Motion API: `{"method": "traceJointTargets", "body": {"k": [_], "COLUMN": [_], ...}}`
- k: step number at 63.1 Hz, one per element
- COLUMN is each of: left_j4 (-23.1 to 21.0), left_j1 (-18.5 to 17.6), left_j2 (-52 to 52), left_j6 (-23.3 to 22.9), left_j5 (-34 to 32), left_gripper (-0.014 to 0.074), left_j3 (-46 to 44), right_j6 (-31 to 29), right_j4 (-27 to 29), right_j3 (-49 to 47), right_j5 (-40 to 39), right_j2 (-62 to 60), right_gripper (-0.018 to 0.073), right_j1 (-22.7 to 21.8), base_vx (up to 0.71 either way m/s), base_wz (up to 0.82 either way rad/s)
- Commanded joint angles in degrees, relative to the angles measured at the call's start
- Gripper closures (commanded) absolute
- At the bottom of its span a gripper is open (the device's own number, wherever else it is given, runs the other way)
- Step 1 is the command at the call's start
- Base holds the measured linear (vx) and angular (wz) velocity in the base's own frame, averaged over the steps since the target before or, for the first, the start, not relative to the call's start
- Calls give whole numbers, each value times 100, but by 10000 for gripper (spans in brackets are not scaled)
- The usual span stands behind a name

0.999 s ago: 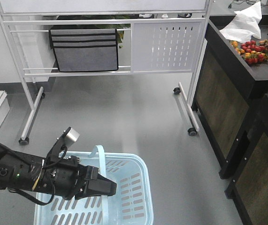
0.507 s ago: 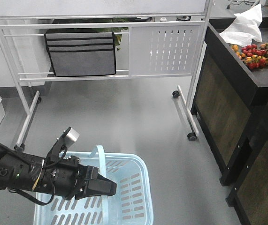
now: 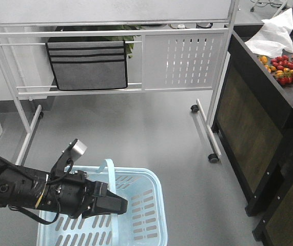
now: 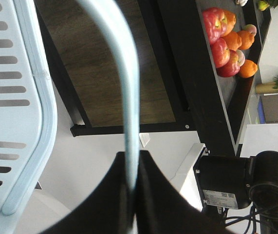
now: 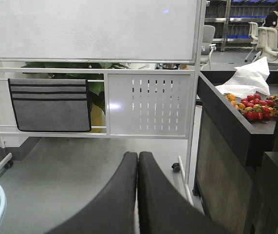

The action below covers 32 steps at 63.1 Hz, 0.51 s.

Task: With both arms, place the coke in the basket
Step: 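Drive the base across the floor holding the basket in the left gripper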

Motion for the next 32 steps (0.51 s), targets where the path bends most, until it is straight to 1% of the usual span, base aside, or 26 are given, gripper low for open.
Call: {"method": "traceJointTargets", "body": {"k": [1, 32], "left_j4": [-361, -361], "left_j1": [-40, -40], "left_j2": [-261, -261], "left_j6": [40, 40], "left_j5": [-255, -255], "left_gripper": [601, 601], "left_j3": [-113, -113], "right_j6": [0, 0], "right_j4": [-21, -21], "right_j3": [107, 107], "right_j5": [-416, -416], "right_j2": [-78, -78], "right_gripper": [569, 569], "right_j1": [-8, -8], "base_vx": [15, 13], "base_wz": [1, 1]}}
